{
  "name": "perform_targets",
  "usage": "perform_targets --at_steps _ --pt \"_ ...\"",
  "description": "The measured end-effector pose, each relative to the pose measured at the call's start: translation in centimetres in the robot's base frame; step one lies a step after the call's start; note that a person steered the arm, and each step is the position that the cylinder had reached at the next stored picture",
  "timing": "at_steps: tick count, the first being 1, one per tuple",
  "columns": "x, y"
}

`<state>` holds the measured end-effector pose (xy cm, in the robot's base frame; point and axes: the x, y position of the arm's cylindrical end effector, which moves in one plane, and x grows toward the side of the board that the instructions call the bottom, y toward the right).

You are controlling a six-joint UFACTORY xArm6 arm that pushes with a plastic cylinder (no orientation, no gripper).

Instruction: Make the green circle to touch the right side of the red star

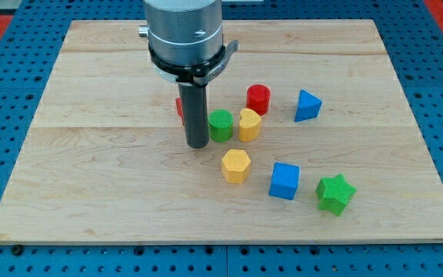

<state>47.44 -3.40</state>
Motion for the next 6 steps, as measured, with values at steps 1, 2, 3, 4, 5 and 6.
perform_targets --at_steps 1,2,3,4,5,6 --pt "1.9 3.1" --pt "1.0 4.6" --pt "-0.6 4.5" --pt "-0.9 4.8" --pt "-1.7 3.1" --pt "-1.7 3.1"
